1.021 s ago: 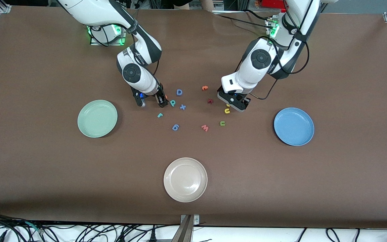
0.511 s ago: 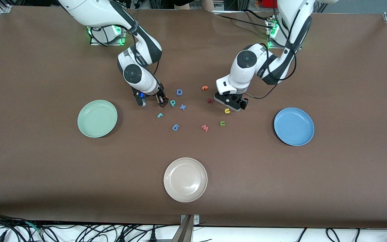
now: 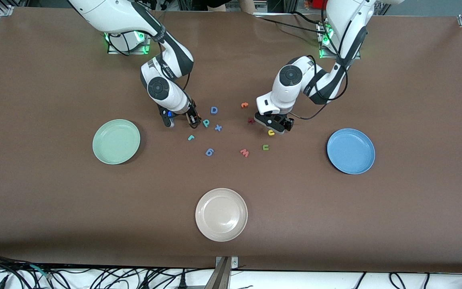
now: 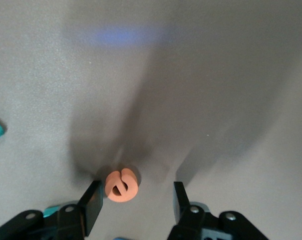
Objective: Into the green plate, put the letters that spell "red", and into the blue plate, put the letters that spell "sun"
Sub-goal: 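Grasp the orange e with the right gripper while the left gripper grasps the s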
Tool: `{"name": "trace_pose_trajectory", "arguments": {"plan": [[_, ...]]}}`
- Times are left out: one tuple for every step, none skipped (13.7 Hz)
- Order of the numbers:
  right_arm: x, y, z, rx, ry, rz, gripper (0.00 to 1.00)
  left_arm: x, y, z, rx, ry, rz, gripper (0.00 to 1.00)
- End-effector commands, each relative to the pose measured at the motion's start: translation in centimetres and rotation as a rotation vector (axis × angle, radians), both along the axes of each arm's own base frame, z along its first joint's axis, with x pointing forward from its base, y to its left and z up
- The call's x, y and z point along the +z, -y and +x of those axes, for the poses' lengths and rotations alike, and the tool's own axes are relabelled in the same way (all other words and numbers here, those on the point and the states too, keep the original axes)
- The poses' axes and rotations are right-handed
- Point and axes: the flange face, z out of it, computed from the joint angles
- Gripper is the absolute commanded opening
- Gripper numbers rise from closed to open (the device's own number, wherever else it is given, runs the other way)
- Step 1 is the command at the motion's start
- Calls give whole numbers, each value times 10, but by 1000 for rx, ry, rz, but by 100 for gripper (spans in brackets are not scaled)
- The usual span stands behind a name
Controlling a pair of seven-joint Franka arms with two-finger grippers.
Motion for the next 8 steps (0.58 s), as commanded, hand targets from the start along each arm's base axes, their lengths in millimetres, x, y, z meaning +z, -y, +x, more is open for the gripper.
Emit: {"name": "trace_pose_trajectory", "arguments": {"plan": [[-2, 0, -3, -21, -1, 10, 55, -5, 8, 0, -5, 9, 7, 98], [-2, 0, -3, -21, -1, 10, 48, -6, 8, 0, -5, 8, 7, 98], [-2, 0, -3, -21, -1, 10, 40, -10, 7, -1, -6, 2, 12, 96], [-2, 0, -3, -21, -1, 10, 32, -11, 7, -1, -5, 1, 11, 93], [-2, 0, -4, -20, -2, 9, 23, -11, 8, -2, -7, -1, 11, 92], [-2, 0, -4, -19, -2, 10, 14, -12, 8, -2, -7, -2, 12, 86], [-2, 0, -3, -18, -2, 9, 8, -12, 8, -2, -5, -2, 12, 76], [0, 1, -2, -19, 0, 9, 8, -12, 7, -1, 1, -3, 12, 61]]}}
